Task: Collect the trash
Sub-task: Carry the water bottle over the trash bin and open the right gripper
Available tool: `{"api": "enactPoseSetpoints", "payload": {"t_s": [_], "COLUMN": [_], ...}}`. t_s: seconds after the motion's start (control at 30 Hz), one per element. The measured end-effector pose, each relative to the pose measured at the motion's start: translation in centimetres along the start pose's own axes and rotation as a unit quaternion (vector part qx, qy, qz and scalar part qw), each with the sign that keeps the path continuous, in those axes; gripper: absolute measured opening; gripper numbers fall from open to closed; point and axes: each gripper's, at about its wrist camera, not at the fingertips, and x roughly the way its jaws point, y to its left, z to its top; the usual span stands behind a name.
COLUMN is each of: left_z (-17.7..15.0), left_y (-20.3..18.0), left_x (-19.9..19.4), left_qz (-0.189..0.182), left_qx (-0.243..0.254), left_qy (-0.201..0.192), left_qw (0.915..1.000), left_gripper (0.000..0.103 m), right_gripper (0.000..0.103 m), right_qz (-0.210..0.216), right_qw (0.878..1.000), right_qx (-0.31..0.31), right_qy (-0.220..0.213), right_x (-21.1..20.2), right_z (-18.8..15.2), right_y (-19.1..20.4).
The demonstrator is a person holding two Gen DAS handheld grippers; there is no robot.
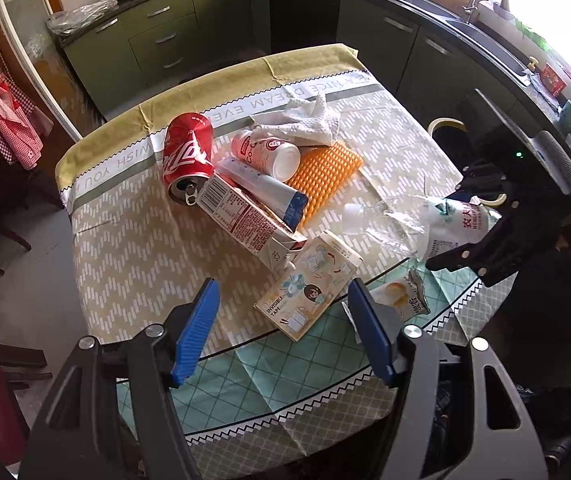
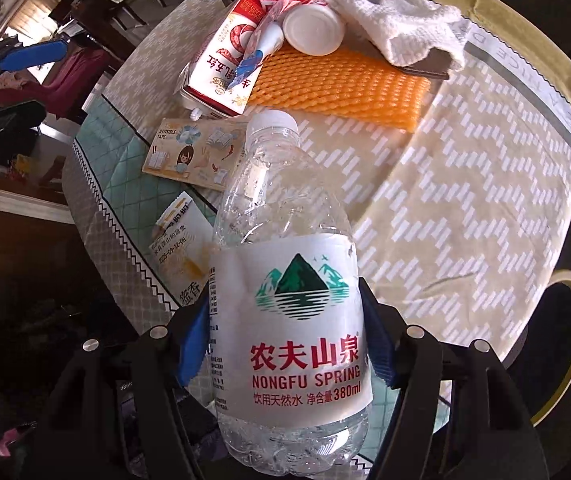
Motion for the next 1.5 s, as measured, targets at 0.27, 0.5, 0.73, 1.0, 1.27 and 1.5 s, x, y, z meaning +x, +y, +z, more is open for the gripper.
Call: {"api": "enactPoseSetpoints", "payload": {"t_s": [0.27,0.5,0.73,1.0,1.27,1.5], "left_z": [1.1,1.6,2.8,3.5,4.5,8.0], "left_y": [-1.8,-3.0,-4.0,-5.7,-4.5,-2.3], "left_x": [0.9,1.4,2.7,3.3,3.5,5.6], "left_qz": [-0.004,-0.007,-0.006,0.005,0.016,0.019], "left_qx": [0.018,0.032,0.038,0.058,0.036,-0.02], "left_qy": [0.005,0.012,0.026,0.041,0.042,0.065], "left_qw": [0.9998,0.9994,0.9989,0.9975,0.9983,0.9975], "left_gripper": [0.064,0.064,0.064,0.065,0.068,0.068], "right_gripper": [0.065,0.065,0.066,0.067,0.073,0.074], "right_qz": [0.003,-0.055,-0.091,-0.108,-0.115,-0.102], "right_qw": [0.995,0.967,0.929,0.919,0.908,0.911], "right_qx": [0.077,0.219,0.347,0.373,0.393,0.377], "right_qy": [-0.062,-0.117,-0.089,-0.074,-0.093,-0.134], "right_x": [-5.3,-9.9,-6.3,-1.3,-3.0,-7.1], "right_z": [-4.3,-10.1,-15.3,-15.0,-17.4,-20.0], "right_y": [-5.4,-16.0,-27.3,-32.4,-33.1,-29.7]}}
